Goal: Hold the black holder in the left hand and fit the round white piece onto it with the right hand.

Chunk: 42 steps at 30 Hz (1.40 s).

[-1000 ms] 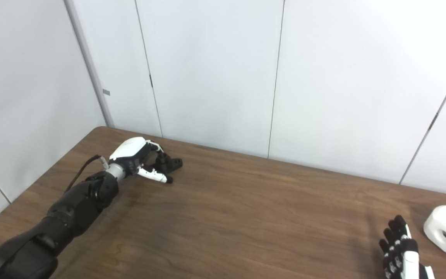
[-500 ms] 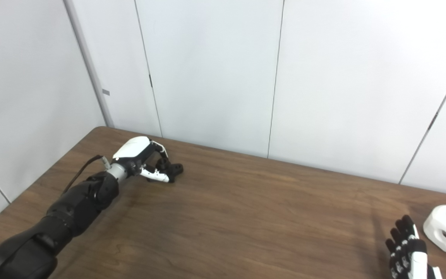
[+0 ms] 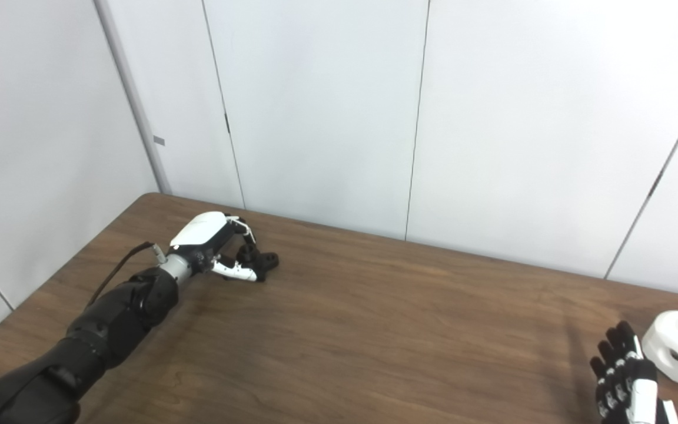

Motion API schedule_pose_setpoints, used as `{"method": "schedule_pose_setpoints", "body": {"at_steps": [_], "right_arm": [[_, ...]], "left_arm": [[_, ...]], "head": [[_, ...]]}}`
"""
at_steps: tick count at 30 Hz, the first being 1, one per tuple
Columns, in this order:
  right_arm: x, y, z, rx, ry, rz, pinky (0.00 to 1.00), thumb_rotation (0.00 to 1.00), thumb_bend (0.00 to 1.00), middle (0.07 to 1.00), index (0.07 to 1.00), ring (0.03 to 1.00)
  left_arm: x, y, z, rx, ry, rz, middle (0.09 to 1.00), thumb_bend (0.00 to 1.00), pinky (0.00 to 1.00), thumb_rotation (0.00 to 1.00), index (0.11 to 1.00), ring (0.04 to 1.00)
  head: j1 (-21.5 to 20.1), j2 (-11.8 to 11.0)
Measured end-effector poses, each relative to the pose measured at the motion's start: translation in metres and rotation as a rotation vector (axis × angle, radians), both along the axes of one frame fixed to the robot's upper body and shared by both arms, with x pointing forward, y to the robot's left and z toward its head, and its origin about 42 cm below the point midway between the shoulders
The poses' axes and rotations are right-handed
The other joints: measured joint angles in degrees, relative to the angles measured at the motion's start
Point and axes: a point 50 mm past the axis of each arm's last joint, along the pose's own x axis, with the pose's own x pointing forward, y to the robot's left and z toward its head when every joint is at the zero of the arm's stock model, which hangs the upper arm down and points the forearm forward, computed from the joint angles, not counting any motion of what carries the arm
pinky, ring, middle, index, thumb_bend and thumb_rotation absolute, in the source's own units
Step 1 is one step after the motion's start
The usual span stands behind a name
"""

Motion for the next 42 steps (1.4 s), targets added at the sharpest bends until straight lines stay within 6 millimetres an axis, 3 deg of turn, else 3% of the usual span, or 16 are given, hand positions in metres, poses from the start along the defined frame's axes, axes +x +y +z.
{"method": "schedule_pose_setpoints", "body": {"at_steps": [7,14,23,42], "right_arm": [[-0.001,0.004,0.006,-0.004,-0.022,0.004,1.0,1.0,0.55,1.0,1.0,1.0],[-0.001,0.007,0.005,-0.001,-0.02,0.014,1.0,1.0,0.52,1.0,1.0,1.0],[-0.001,0.009,0.005,-0.005,-0.02,0.013,1.0,1.0,0.57,1.0,0.993,1.0],[-0.001,0.026,0.007,-0.027,-0.04,0.024,1.0,1.0,0.56,0.995,0.98,1.0]], "left_arm": [[-0.005,-0.009,-0.003,-0.013,-0.015,-0.027,0.739,0.52,0.99,0.05,0.483,0.925],[-0.011,-0.047,-0.014,-0.068,-0.046,-0.118,0.726,0.52,0.98,0.05,0.483,0.912],[-0.023,-0.095,-0.027,-0.15,-0.068,-0.229,0.728,0.52,1.0,0.06,0.482,0.922],[-0.049,-0.17,-0.04,-0.241,-0.041,-0.449,0.716,0.52,1.0,0.06,0.481,0.935]], "head": [[-1.8,0.5],[-2.7,1.0],[-5.3,1.8],[-12.2,3.7]]}}
